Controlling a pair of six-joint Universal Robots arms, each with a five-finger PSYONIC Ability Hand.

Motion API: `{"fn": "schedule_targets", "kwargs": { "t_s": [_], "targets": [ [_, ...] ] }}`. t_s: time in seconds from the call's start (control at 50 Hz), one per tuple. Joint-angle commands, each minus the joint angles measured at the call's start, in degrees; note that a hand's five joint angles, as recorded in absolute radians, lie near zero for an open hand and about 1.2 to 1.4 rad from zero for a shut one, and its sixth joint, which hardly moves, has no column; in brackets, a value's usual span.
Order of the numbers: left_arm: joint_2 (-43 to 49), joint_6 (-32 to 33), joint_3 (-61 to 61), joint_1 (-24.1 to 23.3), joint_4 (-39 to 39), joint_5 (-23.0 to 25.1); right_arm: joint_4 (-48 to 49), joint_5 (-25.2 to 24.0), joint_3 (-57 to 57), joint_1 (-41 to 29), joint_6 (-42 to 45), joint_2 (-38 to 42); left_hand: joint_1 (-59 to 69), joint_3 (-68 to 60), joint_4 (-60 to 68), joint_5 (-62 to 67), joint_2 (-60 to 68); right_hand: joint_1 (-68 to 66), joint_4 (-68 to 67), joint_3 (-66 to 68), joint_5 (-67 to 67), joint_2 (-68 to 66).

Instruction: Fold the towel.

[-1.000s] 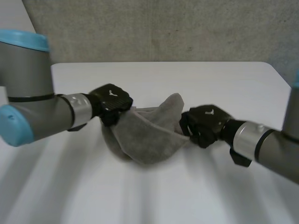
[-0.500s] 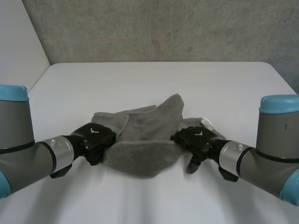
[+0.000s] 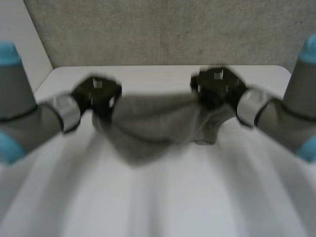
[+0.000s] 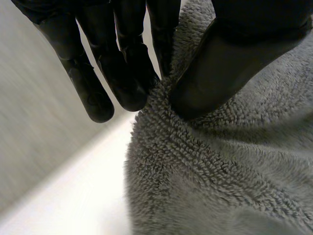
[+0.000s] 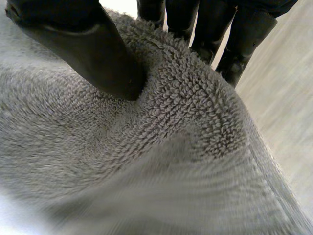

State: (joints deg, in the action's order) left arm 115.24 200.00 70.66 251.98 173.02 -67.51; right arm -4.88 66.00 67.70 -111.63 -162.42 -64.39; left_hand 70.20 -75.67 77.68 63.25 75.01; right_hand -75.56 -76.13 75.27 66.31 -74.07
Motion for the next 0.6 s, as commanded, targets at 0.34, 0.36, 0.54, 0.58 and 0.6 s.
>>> {"fn": "schedule_targets", "kwargs": {
  "t_s": [0.34,0.36,0.54,0.58,0.6],
  "targets": [
    [-4.15,-23.69,1.97,-0.27,21.21,0.61,6.98,7.83,1.69,-1.13,4.56,-4.86,9.80,-4.33,2.32,6.75,4.99,-4.44,-3.87,4.73,3.69,-5.93],
    [-4.15,-22.99,6.72,0.00,21.39,1.67,6.99,7.83,1.74,-1.13,4.57,-4.87,9.80,-4.33,2.32,6.75,4.99,-4.44,-3.87,4.73,3.69,-5.93],
    [-3.53,-13.05,24.26,1.14,20.86,2.38,7.34,4.93,22.63,-1.57,11.59,-4.52,9.80,-4.33,2.32,6.75,4.99,-4.44,-3.87,4.73,3.69,-5.93],
    [-3.71,-9.38,28.37,1.14,20.34,2.47,7.51,4.75,25.18,-1.48,12.90,-4.52,4.16,1.31,-3.32,1.11,-0.65,-4.44,-3.87,4.73,3.69,-5.93],
    [-3.71,-9.36,28.39,1.14,20.34,2.47,8.04,4.49,27.29,-1.40,13.70,-4.34,4.10,1.36,-3.37,1.05,-0.70,-4.44,-3.87,4.73,3.69,-5.93]
  ]
}}
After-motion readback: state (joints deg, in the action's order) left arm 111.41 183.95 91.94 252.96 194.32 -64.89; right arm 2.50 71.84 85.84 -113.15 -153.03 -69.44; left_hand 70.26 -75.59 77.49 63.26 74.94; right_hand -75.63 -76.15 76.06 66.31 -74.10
